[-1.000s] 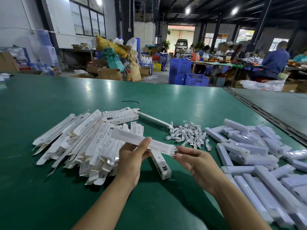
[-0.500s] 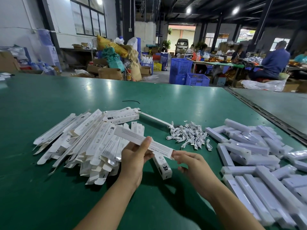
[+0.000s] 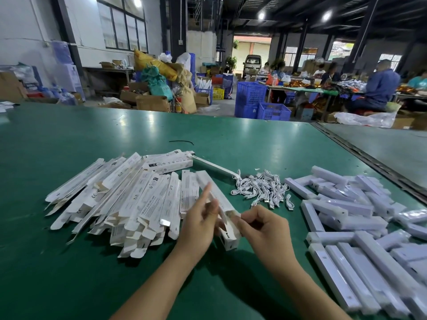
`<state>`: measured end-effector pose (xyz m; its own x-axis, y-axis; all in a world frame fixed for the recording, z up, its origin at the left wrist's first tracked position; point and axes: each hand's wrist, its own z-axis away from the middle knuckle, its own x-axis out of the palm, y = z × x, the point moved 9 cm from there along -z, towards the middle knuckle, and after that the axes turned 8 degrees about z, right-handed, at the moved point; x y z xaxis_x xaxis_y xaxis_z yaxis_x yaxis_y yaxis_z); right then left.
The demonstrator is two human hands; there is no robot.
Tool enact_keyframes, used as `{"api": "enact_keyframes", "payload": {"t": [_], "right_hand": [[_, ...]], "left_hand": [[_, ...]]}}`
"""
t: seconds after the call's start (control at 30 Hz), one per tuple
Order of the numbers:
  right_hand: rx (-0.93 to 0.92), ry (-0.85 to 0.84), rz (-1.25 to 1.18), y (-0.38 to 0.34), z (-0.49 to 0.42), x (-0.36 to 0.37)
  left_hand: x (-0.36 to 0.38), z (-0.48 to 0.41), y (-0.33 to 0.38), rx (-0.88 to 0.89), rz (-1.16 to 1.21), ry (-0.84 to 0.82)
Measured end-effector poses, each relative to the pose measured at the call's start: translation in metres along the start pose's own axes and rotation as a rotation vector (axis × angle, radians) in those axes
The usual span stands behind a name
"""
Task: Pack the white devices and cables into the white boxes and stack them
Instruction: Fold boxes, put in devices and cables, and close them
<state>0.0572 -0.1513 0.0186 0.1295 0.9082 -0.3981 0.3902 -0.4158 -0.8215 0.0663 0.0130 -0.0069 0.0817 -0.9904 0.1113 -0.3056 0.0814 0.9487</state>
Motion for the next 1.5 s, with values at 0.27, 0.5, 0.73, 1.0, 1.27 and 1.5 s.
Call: {"api": "enact_keyframes", "payload": {"t": [0.27,0.5,0.73,1.0,1.27,1.5], "right_hand": [[-0.089,0.048,0.052,-0.014,0.003,-0.008],[-0.469,-0.098,0.25,-0.044,0.012,0.002],[-0.564,0.047,0.219,-0.049,0.011,-0.006],[-0.445,-0.005,0.223,-0.039,0.009,-0.002],[-0.278,0.019,0.182,-0.028,0.006,-0.001],[-0.334,0.112,0.194,-0.033,0.005,-0.011]], "left_hand": [[0.013,0.007,0.005,0.04,-0.108,-0.149],[0.001,-0.001,0.002,-0.026,0.088,-0.053],[0.008,-0.001,-0.004,-0.101,0.24,-0.076],[0.017,0.005,-0.006,-0.17,0.221,-0.177],[0.017,0.005,-0.005,-0.143,0.128,-0.196],[0.016,0.005,0.0,-0.097,0.115,-0.159]]}}
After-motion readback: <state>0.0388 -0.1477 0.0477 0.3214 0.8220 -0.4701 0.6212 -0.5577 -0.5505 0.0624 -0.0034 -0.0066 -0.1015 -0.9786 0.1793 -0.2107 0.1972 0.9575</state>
